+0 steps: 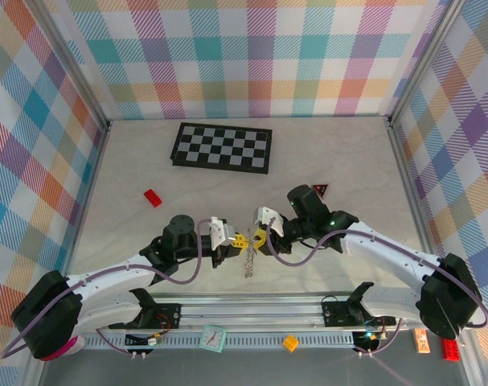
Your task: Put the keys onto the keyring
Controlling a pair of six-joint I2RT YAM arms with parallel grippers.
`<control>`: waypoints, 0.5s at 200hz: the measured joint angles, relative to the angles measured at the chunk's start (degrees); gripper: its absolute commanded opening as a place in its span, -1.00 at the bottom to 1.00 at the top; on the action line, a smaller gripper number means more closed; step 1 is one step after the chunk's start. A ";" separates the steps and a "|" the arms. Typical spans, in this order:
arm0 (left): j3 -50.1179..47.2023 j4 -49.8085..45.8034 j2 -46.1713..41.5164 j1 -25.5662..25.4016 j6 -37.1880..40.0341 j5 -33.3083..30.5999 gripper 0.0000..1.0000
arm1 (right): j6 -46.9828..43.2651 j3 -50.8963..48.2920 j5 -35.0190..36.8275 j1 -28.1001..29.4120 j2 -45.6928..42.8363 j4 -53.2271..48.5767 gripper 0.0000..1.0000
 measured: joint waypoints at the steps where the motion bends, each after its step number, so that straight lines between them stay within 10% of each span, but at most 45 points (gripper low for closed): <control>1: -0.04 0.11 0.04 0.00 -0.07 0.00 -1.00 | 0.00 -0.02 -0.02 0.00 -0.02 0.13 -0.39; 100: -2.29 10.34 4.37 0.00 -5.75 -0.24 -1.00 | 2.27 -1.14 -1.88 0.00 1.14 6.16 -0.44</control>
